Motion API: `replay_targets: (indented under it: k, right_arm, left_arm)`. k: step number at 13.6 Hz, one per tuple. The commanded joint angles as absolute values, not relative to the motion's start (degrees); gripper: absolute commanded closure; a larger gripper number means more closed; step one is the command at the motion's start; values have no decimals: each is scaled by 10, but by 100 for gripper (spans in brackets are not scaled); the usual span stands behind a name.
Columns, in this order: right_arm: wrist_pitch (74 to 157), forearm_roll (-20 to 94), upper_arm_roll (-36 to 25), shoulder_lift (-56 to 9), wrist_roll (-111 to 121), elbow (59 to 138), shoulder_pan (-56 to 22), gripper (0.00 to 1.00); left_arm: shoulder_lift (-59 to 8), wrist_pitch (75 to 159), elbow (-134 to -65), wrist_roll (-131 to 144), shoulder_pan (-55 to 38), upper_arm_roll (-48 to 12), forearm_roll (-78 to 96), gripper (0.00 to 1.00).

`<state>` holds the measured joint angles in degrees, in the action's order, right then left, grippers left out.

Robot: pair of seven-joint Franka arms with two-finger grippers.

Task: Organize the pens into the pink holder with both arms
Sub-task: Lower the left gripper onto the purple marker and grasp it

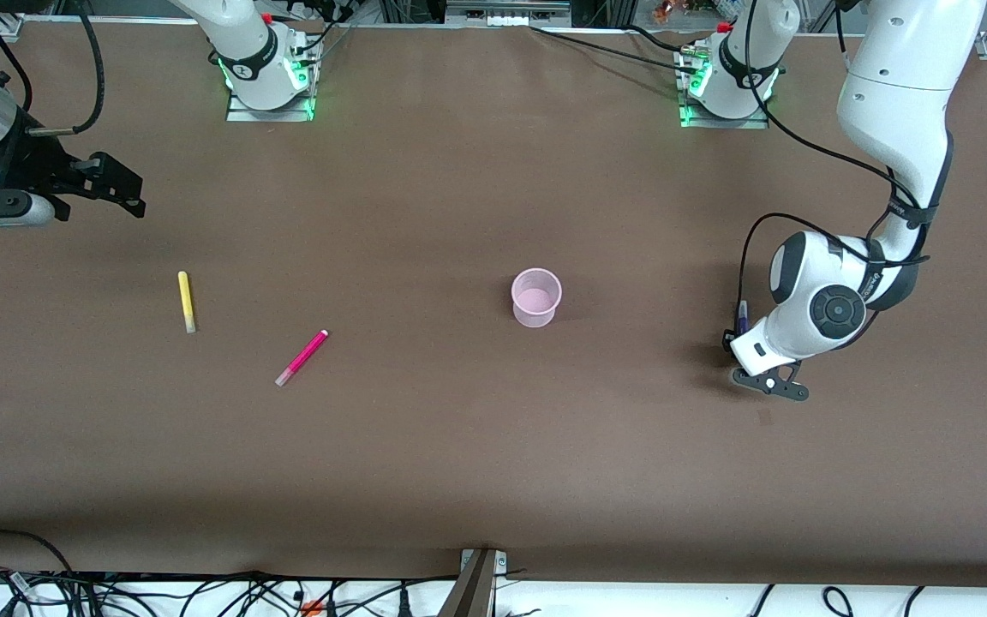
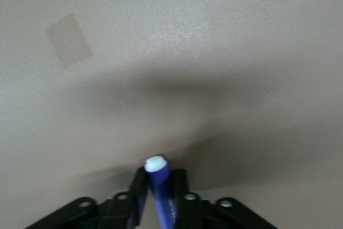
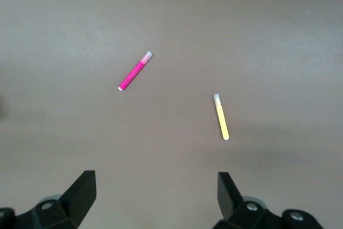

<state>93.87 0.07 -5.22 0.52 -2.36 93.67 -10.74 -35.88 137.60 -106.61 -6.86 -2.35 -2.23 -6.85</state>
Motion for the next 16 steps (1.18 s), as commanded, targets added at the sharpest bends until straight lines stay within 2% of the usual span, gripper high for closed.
replay_targets:
  k: [1,3,7,11,15,16]
  right_arm:
    - [933,10,-53,3,-16,927,-106,0]
    - [933,10,-54,3,-16,927,-106,0]
    - [932,10,-55,3,-16,927,-106,0]
    - [938,10,-55,2,-17,927,-106,0]
    - [948,47,-63,-18,-32,918,-94,0]
    - [953,47,-63,-21,-33,920,-94,0]
  left_arm:
    - [-367,1373,-1056,-78,-19,-23,-69,100]
    - [-358,1366,-1057,-81,-17,-31,-66,100]
    - [-300,1301,-1048,-83,-10,-76,-37,100]
    - [-259,1297,-1046,-127,-9,-112,51,100]
    - [-251,1296,-1031,-196,-12,-155,140,100]
    - [-247,1295,-1030,-199,-10,-185,147,100]
